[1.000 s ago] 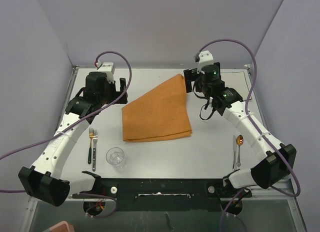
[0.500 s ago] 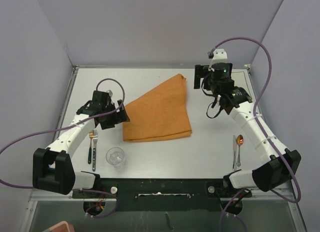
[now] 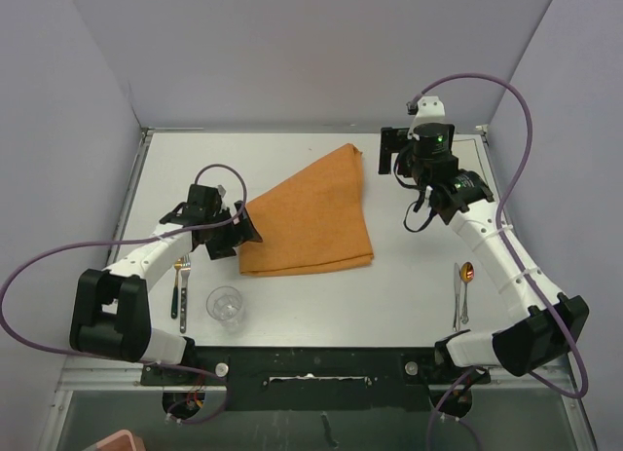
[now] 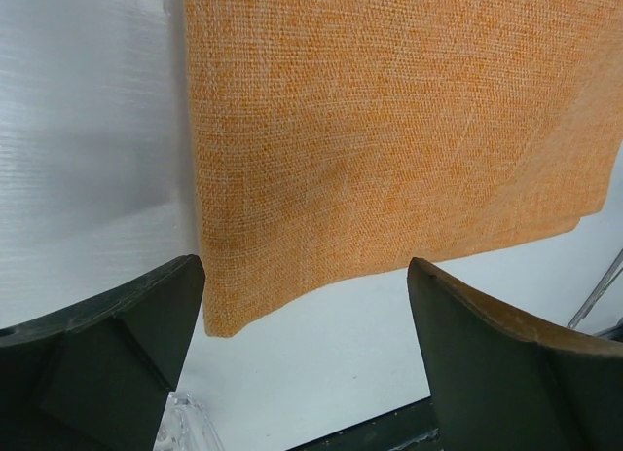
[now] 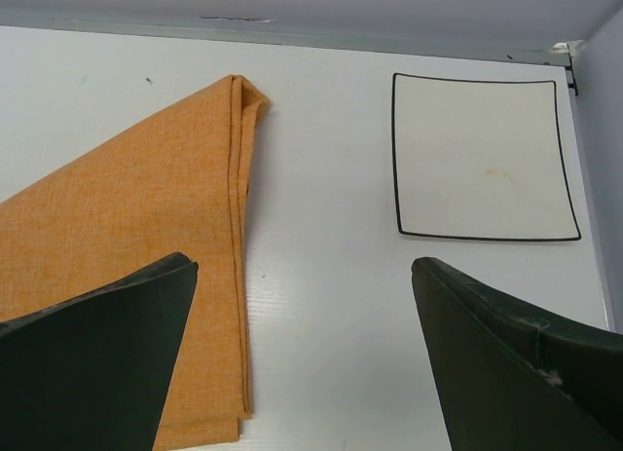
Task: Set the dinner table for one person
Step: Flatten out the napkin at the center of the board.
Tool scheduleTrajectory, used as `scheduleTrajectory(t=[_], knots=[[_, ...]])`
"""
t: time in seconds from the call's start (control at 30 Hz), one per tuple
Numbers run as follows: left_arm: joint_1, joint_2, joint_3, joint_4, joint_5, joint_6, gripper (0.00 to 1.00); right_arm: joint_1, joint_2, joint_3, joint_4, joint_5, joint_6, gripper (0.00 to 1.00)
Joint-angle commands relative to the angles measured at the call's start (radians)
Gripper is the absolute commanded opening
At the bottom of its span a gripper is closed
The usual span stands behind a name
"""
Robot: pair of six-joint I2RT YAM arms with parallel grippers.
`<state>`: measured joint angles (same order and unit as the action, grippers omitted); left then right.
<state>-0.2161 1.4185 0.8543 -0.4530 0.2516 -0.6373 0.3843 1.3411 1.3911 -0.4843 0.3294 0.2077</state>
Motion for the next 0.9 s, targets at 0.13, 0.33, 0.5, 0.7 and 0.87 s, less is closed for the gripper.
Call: scheduleTrajectory(t=[0.13, 0.33, 0.5, 0.7, 0.87], knots=[[-0.001, 0.025, -0.028, 0.076, -0.007, -0.004, 0.85, -0.025, -0.025, 0.013, -0.021, 0.005, 0.075, 0.98], [-0.001, 0.027, -0.041, 0.066, -0.016, 0.001, 0.85, -0.088, -0.016, -0.116, -0.097, -0.128, 0.332, 0.98], [-0.002, 0.026, -0.041, 0.080, -0.004, -0.004, 0.85, -0.104, -0.021, -0.298, -0.004, -0.330, 0.456, 0.98], [-0.002, 0.029, -0.033, 0.084, 0.002, 0.002, 0.85, -0.104, -0.017, -0.382, 0.005, -0.378, 0.447, 0.98], [-0.002, 0.052, -0.029, 0.092, 0.008, 0.000, 0.85, -0.100, 0.037, -0.386, -0.033, -0.402, 0.431, 0.98]])
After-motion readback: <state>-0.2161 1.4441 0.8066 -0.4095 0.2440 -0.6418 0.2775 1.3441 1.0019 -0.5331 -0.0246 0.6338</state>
